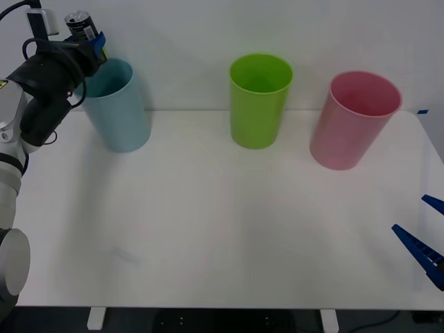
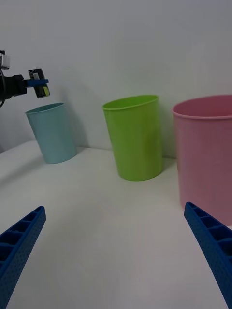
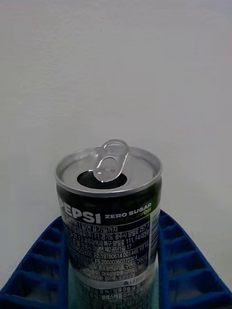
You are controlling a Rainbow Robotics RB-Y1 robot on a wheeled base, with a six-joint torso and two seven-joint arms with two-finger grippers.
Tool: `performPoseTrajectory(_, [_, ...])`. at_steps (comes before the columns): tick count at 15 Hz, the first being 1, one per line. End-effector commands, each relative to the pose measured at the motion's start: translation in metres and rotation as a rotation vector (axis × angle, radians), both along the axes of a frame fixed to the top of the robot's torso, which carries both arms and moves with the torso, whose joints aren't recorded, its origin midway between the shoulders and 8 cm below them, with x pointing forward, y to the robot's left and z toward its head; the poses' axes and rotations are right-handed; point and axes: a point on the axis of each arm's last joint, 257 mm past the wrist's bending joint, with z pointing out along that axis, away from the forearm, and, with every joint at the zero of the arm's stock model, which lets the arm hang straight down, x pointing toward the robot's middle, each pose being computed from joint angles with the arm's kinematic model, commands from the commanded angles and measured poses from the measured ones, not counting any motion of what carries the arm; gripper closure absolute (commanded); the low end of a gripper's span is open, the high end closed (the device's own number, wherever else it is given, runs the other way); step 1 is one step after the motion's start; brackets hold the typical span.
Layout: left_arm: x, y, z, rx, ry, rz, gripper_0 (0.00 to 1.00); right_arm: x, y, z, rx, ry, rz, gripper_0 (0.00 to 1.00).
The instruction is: Grasp the object on the table and drop it into the matching bin: aluminum can to the light blue bin, PET bottle to the pink bin.
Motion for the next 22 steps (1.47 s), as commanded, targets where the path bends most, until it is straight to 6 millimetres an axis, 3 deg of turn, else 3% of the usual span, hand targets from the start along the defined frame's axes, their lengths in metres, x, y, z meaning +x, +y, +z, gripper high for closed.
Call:
performPoseTrajectory(1, [0.0, 0.0, 0.001, -0.016, -0.001, -0.003, 0.0, 0.0, 0.0, 0.0, 0.0, 0.0, 0.0, 0.0])
performPoseTrajectory(8, [-0.006, 0.0, -0.008, -0.054, 0.006, -0.03, 0.0, 0.0, 0.0, 0.0, 0.0, 0.0, 0.0, 0.0])
performPoseTrajectory(11, [-0.018, 0.006, -0.01, -0.074, -0.006, -0.055, 0.0, 0.0, 0.0, 0.0, 0.0, 0.0, 0.0, 0.0])
performPoseTrajectory(17, [-0.07, 0.019, -0.021, -0.089, -0.042, -0.123, 0.0, 0.0, 0.0, 0.0, 0.0, 0.0, 0.0, 0.0])
performPoseTrajectory(22, [-0.133, 0.049, -0.039, -0.045, -0.021, -0.206, 0.0, 0.0, 0.0, 0.0, 0.0, 0.0, 0.0, 0.0])
